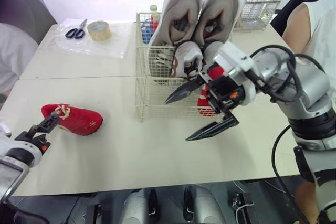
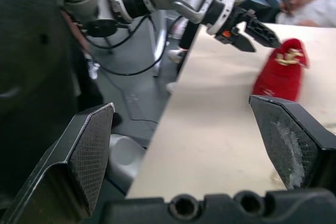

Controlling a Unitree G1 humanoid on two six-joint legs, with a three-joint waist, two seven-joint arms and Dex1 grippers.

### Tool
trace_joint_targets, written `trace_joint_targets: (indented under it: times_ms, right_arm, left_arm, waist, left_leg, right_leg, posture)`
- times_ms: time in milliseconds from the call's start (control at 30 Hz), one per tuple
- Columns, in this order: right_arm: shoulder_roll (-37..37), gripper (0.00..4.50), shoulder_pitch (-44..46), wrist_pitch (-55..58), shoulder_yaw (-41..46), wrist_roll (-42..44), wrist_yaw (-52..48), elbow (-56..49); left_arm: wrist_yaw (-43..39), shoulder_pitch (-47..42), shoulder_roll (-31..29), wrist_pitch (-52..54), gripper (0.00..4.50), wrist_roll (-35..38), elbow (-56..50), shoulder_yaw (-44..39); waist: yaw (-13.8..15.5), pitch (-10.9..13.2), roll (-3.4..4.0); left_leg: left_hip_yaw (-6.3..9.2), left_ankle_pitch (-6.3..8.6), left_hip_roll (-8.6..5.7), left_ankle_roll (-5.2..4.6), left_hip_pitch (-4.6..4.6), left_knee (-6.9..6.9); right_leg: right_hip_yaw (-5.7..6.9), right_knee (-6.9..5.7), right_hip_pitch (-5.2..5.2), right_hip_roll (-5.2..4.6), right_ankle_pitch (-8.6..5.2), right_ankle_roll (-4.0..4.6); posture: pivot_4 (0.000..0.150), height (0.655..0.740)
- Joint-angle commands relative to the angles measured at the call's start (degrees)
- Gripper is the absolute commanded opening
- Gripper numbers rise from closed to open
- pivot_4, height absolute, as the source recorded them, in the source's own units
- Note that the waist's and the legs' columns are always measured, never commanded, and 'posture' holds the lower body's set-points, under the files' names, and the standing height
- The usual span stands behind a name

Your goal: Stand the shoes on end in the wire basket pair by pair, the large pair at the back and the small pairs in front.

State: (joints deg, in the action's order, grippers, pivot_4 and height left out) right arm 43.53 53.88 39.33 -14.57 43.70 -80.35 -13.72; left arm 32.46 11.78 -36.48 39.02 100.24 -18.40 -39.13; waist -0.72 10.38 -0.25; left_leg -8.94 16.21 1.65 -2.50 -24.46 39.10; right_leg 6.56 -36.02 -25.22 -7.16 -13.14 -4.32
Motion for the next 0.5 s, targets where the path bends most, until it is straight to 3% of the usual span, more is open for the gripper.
trace_joint_targets:
  times_ms: [33, 133, 433, 500]
  right_arm:
    - [-0.28, 4.47, -0.50, 0.04, 2.15, -0.94, 1.42, -2.20]
    - [-0.20, 4.47, -0.90, 1.70, 3.55, -0.02, 3.22, -3.71]
    - [0.06, 4.50, -1.93, 4.69, 6.15, 0.87, 6.11, -5.70]
    - [0.09, 4.50, -1.86, 4.96, 6.75, 1.00, 6.26, -5.35]
  left_arm:
    - [1.68, -4.84, -0.63, -0.93, 4.50, -3.56, 6.35, 2.37]
    - [2.77, -9.61, -0.38, -1.20, 4.50, -5.97, 10.13, 3.50]
    - [-1.65, -14.50, -0.76, 0.97, 0.06, -9.70, 11.62, 3.11]
    - [-3.31, -14.67, -1.51, 0.60, 0.06, -9.53, 10.01, 1.19]
  waist:
    - [-0.02, 0.00, 0.00]
    - [-0.09, 0.00, -0.02]
    - [-0.14, -0.01, -0.03]
    - [-0.11, -0.01, -0.03]
  left_leg:
    - [0.00, 0.00, 0.00, 0.00, 0.00, 0.00]
    - [-0.02, 0.00, 0.00, -0.01, -0.03, 0.00]
    - [-0.04, 0.00, 0.01, -0.01, -0.04, 0.00]
    - [-0.04, 0.00, 0.01, -0.01, -0.04, 0.00]
  right_leg:
    - [0.00, 0.00, 0.01, 0.00, 0.00, 0.00]
    - [0.00, 0.00, 0.06, 0.01, 0.01, -0.02]
    - [-0.01, -0.02, 0.16, 0.01, 0.02, -0.04]
    - [0.00, -0.01, 0.16, 0.01, 0.03, -0.04]
  posture:
    - [0.150, 0.7400]
    - [0.150, 0.7400]
    - [0.150, 0.7400]
    - [0.150, 0.7400]
